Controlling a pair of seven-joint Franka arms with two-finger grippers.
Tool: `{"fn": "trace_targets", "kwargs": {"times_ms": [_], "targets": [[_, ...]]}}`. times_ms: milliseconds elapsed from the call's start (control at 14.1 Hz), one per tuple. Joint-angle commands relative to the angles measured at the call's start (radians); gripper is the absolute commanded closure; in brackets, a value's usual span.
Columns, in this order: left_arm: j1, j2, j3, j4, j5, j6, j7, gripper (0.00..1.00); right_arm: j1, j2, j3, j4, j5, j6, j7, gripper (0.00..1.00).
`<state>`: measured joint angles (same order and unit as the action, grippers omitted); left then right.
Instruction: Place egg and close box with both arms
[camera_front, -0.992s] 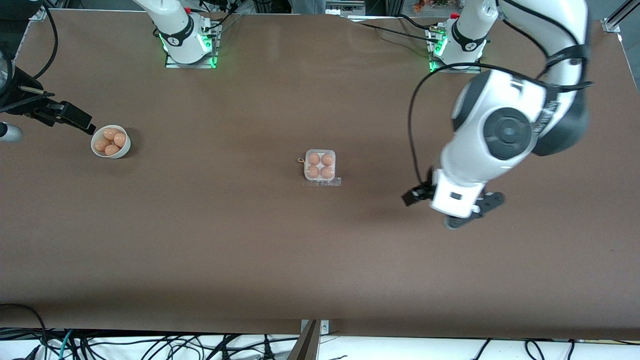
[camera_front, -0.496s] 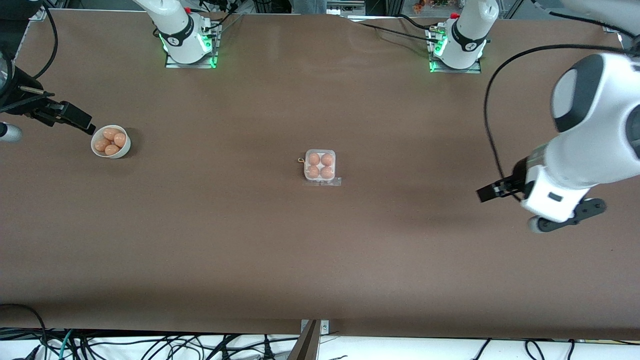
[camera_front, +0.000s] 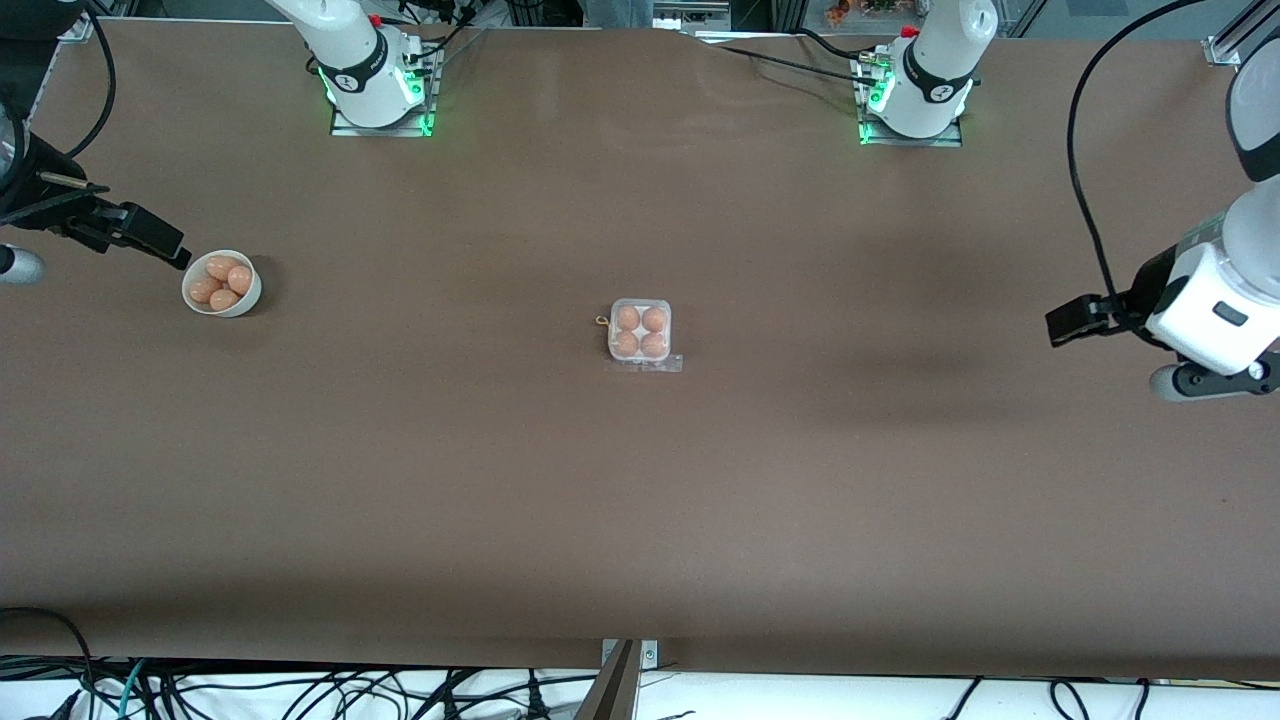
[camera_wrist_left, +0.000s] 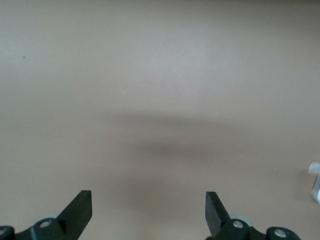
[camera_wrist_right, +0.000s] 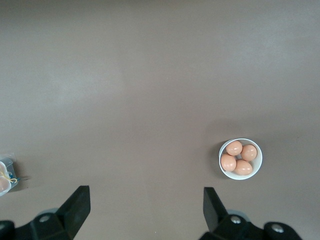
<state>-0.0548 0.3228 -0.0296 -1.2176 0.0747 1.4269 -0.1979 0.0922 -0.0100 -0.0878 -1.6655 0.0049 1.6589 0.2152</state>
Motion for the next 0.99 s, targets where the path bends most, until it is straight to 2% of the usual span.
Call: {"fn": "trace_targets", "kwargs": {"times_ms": [0,283,921], "targets": [[0.039,-0.134,-0.01,-0.187,0.008,0.053,0.081,0.0,-0.005,0.001,0.005,0.012,-0.011,-0.01,-0.011,0.0],[0.089,-0.198,0.005,-0.287,-0.084,0.101,0.158,0.0,-0.005,0.001,0.003,0.012,-0.011,-0.01,-0.011,0.0],[0.084,-0.203,0.005,-0.296,-0.073,0.116,0.157,0.0,-0.005,0.001,0.003,0.012,-0.01,-0.013,-0.011,0.0]]}}
